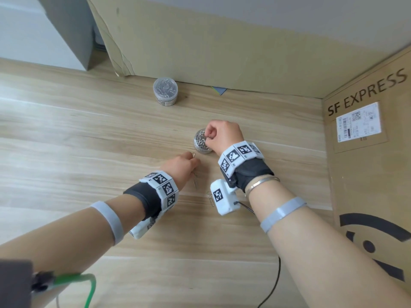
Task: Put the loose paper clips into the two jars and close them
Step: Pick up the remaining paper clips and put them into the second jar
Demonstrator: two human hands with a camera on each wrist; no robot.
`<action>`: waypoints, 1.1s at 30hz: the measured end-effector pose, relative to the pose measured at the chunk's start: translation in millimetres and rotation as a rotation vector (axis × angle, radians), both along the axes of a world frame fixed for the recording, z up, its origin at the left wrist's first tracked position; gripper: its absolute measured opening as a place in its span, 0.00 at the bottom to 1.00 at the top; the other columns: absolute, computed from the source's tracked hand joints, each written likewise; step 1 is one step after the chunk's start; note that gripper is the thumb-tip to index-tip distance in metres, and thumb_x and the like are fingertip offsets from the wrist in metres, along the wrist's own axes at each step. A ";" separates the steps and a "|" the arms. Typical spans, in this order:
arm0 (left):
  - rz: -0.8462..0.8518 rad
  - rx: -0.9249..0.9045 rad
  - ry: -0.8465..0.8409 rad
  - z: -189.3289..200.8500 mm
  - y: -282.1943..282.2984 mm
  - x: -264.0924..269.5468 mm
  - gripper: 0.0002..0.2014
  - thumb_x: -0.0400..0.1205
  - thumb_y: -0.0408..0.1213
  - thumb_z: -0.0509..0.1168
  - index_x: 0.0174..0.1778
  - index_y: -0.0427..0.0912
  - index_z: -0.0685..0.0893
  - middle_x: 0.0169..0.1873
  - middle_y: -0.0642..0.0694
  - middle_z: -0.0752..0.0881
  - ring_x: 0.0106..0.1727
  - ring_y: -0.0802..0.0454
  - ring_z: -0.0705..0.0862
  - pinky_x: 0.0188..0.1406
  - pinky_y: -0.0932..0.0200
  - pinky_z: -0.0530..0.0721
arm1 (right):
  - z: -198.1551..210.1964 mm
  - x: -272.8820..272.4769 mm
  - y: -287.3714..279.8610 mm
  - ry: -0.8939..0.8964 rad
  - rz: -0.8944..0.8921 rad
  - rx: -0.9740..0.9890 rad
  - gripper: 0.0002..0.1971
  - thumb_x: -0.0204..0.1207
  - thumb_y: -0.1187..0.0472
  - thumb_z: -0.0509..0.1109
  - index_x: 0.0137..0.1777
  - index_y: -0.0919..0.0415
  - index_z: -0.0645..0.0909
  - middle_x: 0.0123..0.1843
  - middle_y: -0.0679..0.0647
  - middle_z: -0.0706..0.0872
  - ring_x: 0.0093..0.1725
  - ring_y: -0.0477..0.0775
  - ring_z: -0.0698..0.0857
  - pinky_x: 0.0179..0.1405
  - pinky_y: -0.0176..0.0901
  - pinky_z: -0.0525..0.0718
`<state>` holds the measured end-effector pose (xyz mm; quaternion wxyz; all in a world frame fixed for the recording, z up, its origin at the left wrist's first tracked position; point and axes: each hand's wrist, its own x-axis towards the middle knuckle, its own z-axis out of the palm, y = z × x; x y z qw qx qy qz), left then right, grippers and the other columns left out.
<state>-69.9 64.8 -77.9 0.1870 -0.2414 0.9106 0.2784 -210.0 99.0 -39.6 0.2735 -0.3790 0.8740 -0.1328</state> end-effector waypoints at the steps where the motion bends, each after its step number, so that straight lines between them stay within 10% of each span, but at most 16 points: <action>1: -0.013 -0.008 0.008 -0.4 0.2 0.2 0.13 0.81 0.32 0.59 0.62 0.39 0.77 0.56 0.40 0.78 0.55 0.41 0.81 0.44 0.52 0.80 | -1.4 -0.5 0.0 -0.002 -0.007 -0.002 0.07 0.69 0.67 0.70 0.43 0.55 0.86 0.36 0.46 0.82 0.40 0.48 0.82 0.42 0.34 0.78; 17: -0.146 0.032 -0.106 3.4 -3.9 -10.6 0.08 0.78 0.33 0.61 0.52 0.36 0.80 0.54 0.41 0.79 0.57 0.41 0.80 0.52 0.52 0.79 | -12.2 -11.2 50.0 0.021 -0.119 -0.048 0.06 0.72 0.65 0.70 0.45 0.55 0.86 0.45 0.51 0.90 0.46 0.52 0.87 0.53 0.43 0.84; 23: 0.080 0.060 0.174 25.0 -26.9 -23.1 0.03 0.76 0.32 0.65 0.44 0.40 0.82 0.39 0.50 0.77 0.40 0.53 0.75 0.40 0.64 0.72 | -16.8 -3.7 71.8 -0.037 -0.098 0.059 0.07 0.74 0.65 0.68 0.46 0.55 0.87 0.45 0.51 0.91 0.47 0.53 0.87 0.50 0.41 0.84; 33: 0.231 -0.012 0.349 29.5 -41.6 -42.2 0.05 0.77 0.31 0.65 0.45 0.37 0.85 0.42 0.44 0.84 0.38 0.54 0.75 0.39 0.63 0.71 | -18.6 7.9 85.1 -0.124 -0.016 0.122 0.07 0.71 0.58 0.74 0.49 0.52 0.85 0.46 0.50 0.89 0.41 0.46 0.81 0.51 0.40 0.84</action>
